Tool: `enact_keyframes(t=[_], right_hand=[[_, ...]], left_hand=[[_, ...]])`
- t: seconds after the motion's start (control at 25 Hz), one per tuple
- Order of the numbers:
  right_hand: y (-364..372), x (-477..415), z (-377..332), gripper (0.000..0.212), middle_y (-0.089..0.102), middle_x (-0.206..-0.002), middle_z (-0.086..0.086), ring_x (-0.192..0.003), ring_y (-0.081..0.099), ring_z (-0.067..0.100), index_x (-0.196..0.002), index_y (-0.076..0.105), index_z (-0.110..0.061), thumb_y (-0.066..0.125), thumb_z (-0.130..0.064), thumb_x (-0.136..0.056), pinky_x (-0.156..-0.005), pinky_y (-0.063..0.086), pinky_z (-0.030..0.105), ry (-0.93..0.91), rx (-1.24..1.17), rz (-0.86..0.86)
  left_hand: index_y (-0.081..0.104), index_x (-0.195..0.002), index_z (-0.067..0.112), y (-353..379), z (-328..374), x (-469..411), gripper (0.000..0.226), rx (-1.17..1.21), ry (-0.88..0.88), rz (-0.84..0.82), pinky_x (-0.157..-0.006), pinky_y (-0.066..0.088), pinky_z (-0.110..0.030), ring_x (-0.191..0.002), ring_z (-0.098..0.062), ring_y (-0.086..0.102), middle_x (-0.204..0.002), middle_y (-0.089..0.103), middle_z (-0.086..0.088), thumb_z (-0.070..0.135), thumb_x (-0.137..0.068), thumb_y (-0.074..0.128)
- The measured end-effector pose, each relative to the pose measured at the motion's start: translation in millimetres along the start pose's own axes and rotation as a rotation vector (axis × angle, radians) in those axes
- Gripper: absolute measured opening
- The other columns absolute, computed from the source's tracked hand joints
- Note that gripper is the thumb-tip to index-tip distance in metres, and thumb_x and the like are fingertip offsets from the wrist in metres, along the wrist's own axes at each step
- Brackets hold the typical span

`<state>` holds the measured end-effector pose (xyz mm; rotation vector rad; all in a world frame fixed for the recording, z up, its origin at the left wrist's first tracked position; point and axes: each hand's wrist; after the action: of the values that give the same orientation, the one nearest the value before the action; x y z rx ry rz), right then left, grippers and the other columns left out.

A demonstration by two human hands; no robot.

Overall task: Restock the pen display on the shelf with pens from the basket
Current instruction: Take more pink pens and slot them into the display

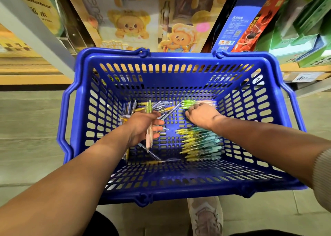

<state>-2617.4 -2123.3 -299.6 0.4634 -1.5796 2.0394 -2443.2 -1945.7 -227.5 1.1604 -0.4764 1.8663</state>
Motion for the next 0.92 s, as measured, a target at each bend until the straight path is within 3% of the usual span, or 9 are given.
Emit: enact_keyframes(t=[0.12, 0.2, 0.28, 0.32, 0.44, 0.6, 0.72, 0.8, 0.92], right_hand=[[-11, 1, 2, 0.032, 0.067, -0.107, 0.008, -0.090, 0.066, 0.029, -0.128, 0.049, -0.014, 0.057, -0.012, -0.096, -0.069, 0.054, 0.038, 0.035, -0.215, 0.111], [-32, 0, -3, 0.014, 0.068, -0.094, -0.002, -0.076, 0.066, 0.016, -0.107, 0.053, -0.023, 0.060, -0.020, -0.095, -0.063, 0.053, 0.033, 0.128, -0.662, 0.167], [-58, -3, -15, 0.014, 0.069, -0.086, -0.011, -0.073, 0.066, 0.001, -0.093, 0.058, -0.029, 0.068, -0.020, -0.090, -0.068, 0.053, 0.023, 0.207, -1.134, 0.173], [-69, -5, -20, 0.017, 0.070, -0.084, -0.013, -0.073, 0.066, -0.003, -0.091, 0.060, -0.032, 0.071, -0.020, -0.088, -0.069, 0.052, 0.020, 0.214, -1.260, 0.187], [-93, -10, -33, 0.013, 0.073, -0.078, -0.013, -0.078, 0.072, 0.004, -0.093, 0.067, -0.027, 0.071, -0.016, -0.090, -0.075, 0.057, 0.022, 0.177, -1.571, 0.164], [-94, -6, -31, 0.024, 0.075, -0.104, 0.005, -0.096, 0.076, 0.019, -0.113, 0.069, -0.015, 0.066, -0.001, -0.094, -0.089, 0.060, 0.030, 0.118, -2.055, 0.071], [-81, -8, -3, 0.022, 0.076, -0.103, 0.003, -0.091, 0.076, 0.016, -0.115, 0.069, -0.010, 0.060, 0.000, -0.098, -0.087, 0.060, 0.028, 0.220, -1.885, 0.064], [-67, -7, 21, 0.019, 0.073, -0.106, 0.002, -0.089, 0.071, 0.014, -0.114, 0.069, -0.010, 0.057, -0.005, -0.100, -0.093, 0.056, 0.027, 0.371, -1.450, 0.098], [-41, 0, 37, 0.017, 0.073, -0.105, 0.000, -0.095, 0.068, 0.016, -0.107, 0.073, -0.017, 0.058, -0.013, -0.098, -0.088, 0.052, 0.025, 0.311, -0.874, 0.030]], left_hand=[[0.064, -0.121, 0.016, -2, 0, 2, 0.023, -0.009, -0.044, -0.032, -0.088, 0.058, -0.053, -0.094, -0.027, 0.072, -0.110, 0.075, -0.008, 0.022, -0.108, 0.045], [0.063, -0.123, 0.019, -2, 0, 1, 0.022, 0.004, -0.043, -0.035, -0.093, 0.056, -0.055, -0.102, -0.028, 0.070, -0.120, 0.072, -0.008, 0.023, -0.108, 0.047], [0.061, -0.129, 0.020, 0, 1, 1, 0.025, 0.019, -0.028, -0.038, -0.097, 0.054, -0.053, -0.110, -0.028, 0.068, -0.125, 0.071, -0.006, 0.024, -0.107, 0.049], [0.057, -0.135, 0.018, 1, 1, 1, 0.030, 0.014, -0.016, -0.038, -0.098, 0.052, -0.051, -0.113, -0.028, 0.067, -0.126, 0.071, -0.006, 0.024, -0.107, 0.049], [0.047, -0.145, 0.006, 2, 1, 1, 0.041, 0.013, 0.029, -0.038, -0.101, 0.050, -0.052, -0.106, -0.029, 0.065, -0.123, 0.071, -0.011, 0.022, -0.107, 0.049], [0.050, -0.141, 0.012, 2, 6, 3, 0.038, -0.002, 0.088, -0.069, -0.101, 0.052, -0.055, -0.093, -0.026, 0.070, -0.108, 0.076, -0.009, 0.029, -0.107, 0.048], [0.041, -0.150, 0.015, 4, 7, 0, 0.048, 0.003, 0.094, -0.035, -0.076, 0.058, -0.044, -0.075, -0.021, 0.066, -0.085, 0.071, -0.006, 0.030, -0.106, 0.051], [0.045, -0.144, 0.013, 4, 7, -1, 0.044, 0.038, 0.087, -0.005, -0.066, 0.053, -0.038, -0.066, -0.021, 0.062, -0.076, 0.063, -0.005, 0.030, -0.105, 0.053], [0.047, -0.136, 0.006, 0, 8, -3, 0.037, 0.058, 0.090, 0.000, -0.068, 0.052, -0.039, -0.061, -0.021, 0.058, -0.068, 0.055, -0.004, 0.026, -0.106, 0.053]])
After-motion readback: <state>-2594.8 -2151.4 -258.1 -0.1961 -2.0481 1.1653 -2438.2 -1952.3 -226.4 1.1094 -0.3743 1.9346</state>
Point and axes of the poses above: each hand's wrist, its own x-axis away from the middle knuckle, its own y-axis out of the palm, z = x × y
